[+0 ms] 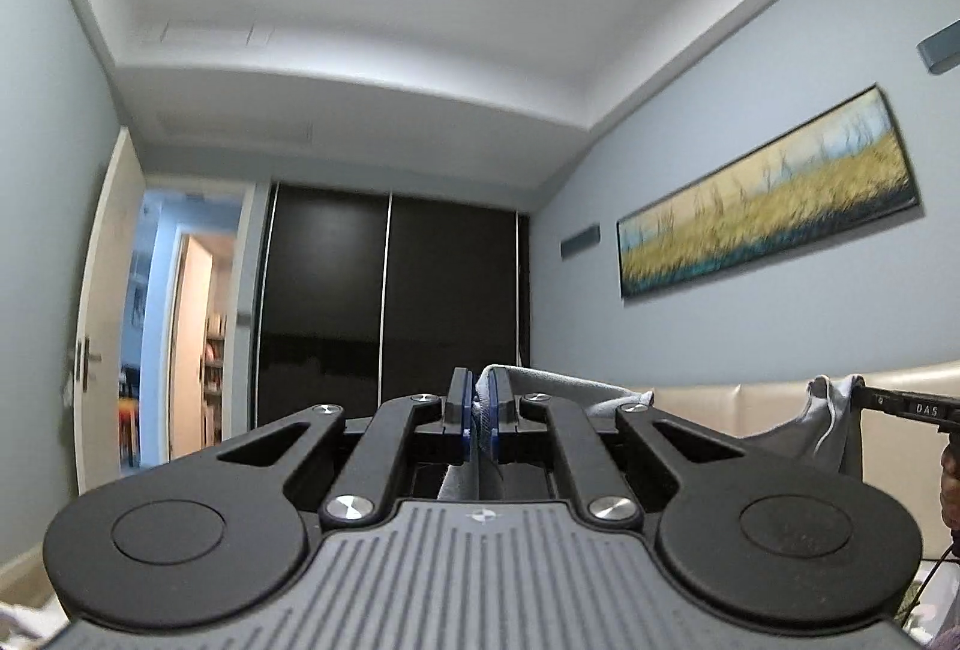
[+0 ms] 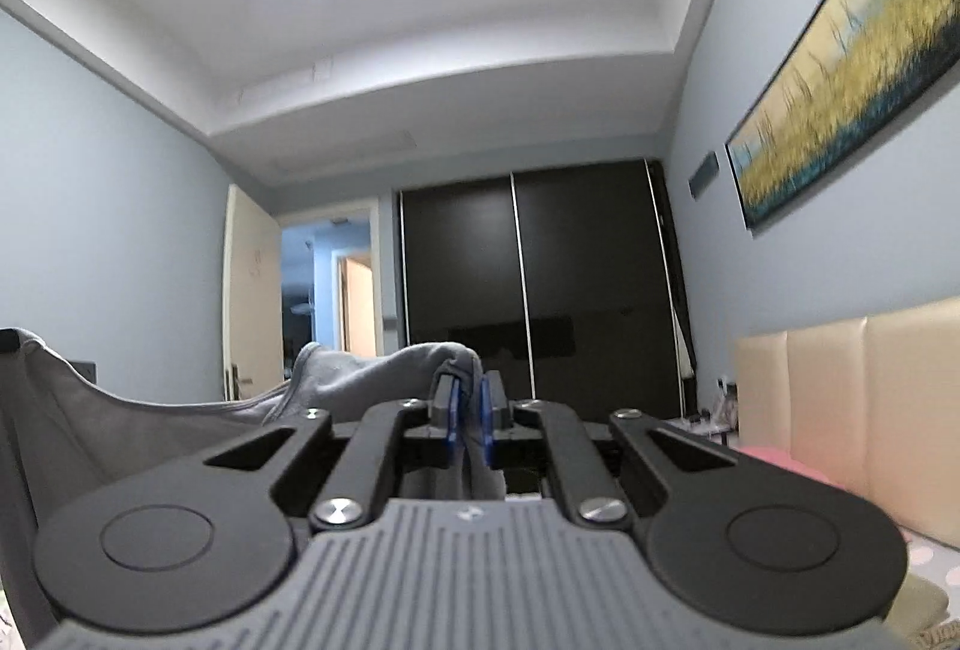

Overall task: Fold clothes
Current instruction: 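Lift the grey garment high with both tools to shake it out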

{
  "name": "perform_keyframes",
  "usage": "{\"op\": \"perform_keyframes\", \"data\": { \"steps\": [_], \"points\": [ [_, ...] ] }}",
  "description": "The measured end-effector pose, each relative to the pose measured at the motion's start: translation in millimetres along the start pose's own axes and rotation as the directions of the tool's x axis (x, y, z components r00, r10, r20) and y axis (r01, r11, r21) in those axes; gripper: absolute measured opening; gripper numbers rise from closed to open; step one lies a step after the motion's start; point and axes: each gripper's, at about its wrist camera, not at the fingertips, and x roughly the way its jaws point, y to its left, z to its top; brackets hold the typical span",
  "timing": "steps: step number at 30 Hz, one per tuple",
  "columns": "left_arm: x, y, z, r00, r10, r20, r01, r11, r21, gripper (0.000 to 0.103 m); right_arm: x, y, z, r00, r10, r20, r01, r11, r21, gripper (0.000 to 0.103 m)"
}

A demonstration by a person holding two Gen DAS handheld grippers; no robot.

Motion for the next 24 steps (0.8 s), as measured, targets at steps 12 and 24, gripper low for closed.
{"op": "perform_keyframes", "data": {
  "steps": [12,24],
  "points": [
    [6.1,-1.9,23.9,0.998,0.013,0.054,-0.015,0.999,0.037,0.004,-11.8,18.5,27.0,0.989,0.015,0.149,-0.010,0.999,-0.031,0.008],
    [178.5,85.6,-150.9,0.891,0.140,-0.433,-0.155,0.988,0.000,0.004,145.3,-1.5,-124.5,0.945,-0.020,-0.326,0.020,1.000,-0.005,0.008]
  ]
}}
